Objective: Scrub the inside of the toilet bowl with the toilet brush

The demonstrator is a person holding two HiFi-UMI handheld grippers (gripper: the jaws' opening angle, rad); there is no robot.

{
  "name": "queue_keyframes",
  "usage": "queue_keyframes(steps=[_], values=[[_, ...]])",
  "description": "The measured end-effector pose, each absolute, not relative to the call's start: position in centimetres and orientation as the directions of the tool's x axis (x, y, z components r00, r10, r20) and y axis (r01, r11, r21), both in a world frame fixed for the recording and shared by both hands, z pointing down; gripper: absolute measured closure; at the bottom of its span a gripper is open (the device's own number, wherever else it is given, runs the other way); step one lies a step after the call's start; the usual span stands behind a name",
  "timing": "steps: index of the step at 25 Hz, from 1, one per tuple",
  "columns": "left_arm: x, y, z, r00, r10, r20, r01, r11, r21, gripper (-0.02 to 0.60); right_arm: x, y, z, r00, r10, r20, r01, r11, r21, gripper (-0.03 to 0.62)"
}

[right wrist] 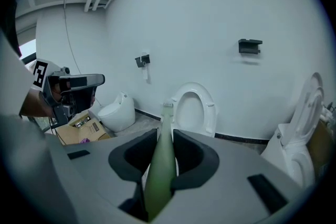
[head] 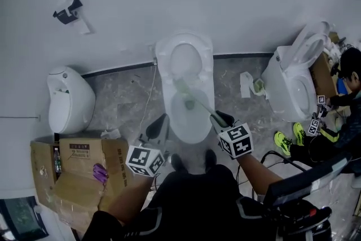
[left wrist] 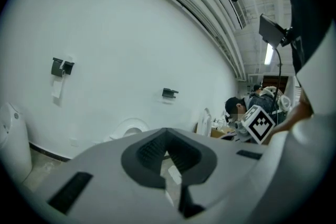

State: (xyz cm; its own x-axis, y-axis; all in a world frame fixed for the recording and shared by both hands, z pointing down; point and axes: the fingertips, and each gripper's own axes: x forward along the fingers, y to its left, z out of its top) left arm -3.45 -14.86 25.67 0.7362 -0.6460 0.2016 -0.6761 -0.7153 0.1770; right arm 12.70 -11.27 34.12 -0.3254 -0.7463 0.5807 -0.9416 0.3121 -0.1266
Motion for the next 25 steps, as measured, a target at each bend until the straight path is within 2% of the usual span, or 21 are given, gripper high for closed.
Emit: queue_keyframes(steps=[25], values=[[-3.9, -12.9, 18.7, 0.735, -0.670, 0.102, -0.678, -0.727, 0.114, 0.572, 13.0, -9.5, 25.4, -0.299, -0.846, 0.442, -0.953, 0.287, -0.096, 0.493]])
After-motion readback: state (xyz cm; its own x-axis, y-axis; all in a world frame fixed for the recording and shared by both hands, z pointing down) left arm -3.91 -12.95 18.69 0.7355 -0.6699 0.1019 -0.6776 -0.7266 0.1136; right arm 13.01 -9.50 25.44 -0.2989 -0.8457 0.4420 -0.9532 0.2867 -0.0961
